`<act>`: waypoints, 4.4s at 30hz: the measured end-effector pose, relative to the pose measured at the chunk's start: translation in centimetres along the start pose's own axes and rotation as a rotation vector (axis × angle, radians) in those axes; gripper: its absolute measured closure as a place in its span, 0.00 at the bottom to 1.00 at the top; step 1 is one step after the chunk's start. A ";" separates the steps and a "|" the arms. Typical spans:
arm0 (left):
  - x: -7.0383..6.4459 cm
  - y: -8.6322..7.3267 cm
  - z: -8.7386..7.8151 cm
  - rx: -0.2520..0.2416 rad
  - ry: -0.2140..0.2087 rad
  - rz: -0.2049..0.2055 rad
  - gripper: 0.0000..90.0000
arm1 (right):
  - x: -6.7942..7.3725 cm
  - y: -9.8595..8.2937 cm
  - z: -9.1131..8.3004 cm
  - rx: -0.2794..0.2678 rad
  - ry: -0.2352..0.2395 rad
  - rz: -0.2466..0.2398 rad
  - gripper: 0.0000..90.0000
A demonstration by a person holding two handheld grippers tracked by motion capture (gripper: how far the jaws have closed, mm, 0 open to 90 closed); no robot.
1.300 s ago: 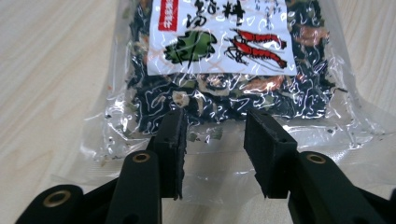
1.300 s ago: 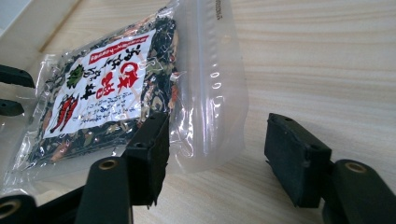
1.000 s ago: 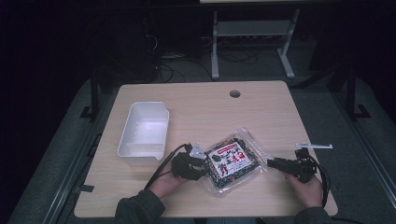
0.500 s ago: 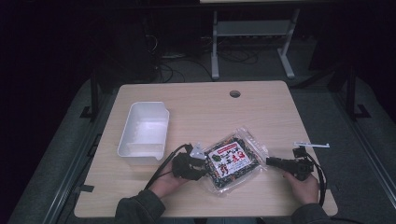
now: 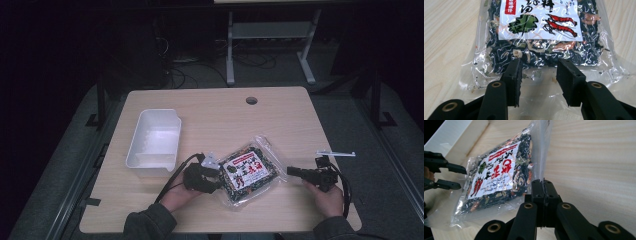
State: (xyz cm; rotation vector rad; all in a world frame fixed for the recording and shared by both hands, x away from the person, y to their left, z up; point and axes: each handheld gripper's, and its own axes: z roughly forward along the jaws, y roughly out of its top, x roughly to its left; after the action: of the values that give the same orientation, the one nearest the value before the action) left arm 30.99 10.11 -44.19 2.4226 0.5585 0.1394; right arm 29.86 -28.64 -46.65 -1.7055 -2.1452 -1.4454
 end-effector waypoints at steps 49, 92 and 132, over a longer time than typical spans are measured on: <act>2.1 1.5 0.8 -0.207 -0.328 -0.180 0.42 | 10.6 8.6 -8.3 -0.115 0.199 -0.488 0.99; -0.1 1.7 -0.7 -0.202 -0.179 0.061 0.80 | 5.2 6.1 -1.2 -0.066 0.198 -0.307 0.45; 0.4 1.1 -1.0 -0.219 -0.180 0.028 0.68 | 8.0 5.5 -2.4 -0.114 0.408 -0.411 0.84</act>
State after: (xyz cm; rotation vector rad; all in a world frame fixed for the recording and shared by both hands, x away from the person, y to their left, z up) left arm 31.48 10.11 -42.72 2.2031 0.4056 -0.0069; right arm 29.89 -24.55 -37.56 -0.9036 -2.2852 -1.8453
